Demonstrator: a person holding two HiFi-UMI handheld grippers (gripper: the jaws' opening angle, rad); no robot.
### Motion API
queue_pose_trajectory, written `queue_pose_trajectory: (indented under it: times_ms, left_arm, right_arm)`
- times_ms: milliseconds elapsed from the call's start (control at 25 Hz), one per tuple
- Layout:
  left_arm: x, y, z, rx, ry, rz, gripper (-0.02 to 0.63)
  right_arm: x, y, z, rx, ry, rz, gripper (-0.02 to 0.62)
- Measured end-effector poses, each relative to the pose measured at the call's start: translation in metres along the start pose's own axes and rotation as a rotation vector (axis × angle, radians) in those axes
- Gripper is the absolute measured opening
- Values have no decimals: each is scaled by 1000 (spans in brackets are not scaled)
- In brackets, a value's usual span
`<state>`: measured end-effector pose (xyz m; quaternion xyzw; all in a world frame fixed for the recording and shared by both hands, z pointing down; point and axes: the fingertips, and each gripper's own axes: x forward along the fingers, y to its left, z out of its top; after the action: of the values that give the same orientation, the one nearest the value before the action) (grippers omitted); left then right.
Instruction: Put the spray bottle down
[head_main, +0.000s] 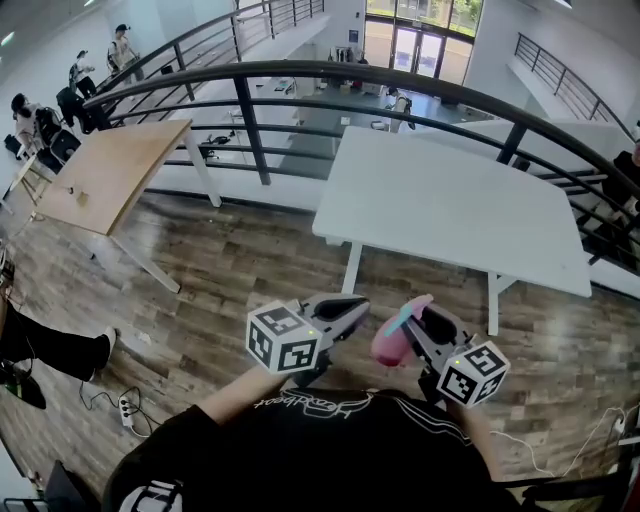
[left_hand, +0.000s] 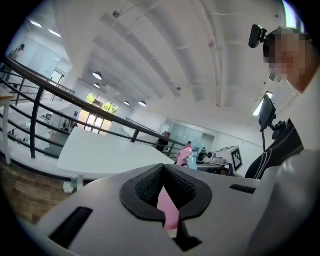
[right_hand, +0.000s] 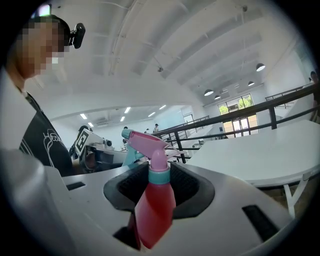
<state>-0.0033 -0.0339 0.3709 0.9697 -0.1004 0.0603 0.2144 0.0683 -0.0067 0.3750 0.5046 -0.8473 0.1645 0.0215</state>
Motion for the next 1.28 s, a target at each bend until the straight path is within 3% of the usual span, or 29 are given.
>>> queue_pose_trajectory:
  times_ms: [200, 560, 1280]
  left_arm:
    - [-3, 4, 2, 4, -11, 11, 3]
    - [23, 35, 7, -30, -9, 47, 3]
    - [107, 177, 47, -118, 12, 125, 3]
  right_arm:
    - [9, 3, 7, -42, 1, 15, 135]
    - [35, -31, 10, -48, 28, 44, 135]
    - [158, -155, 40, -18, 87, 105, 135]
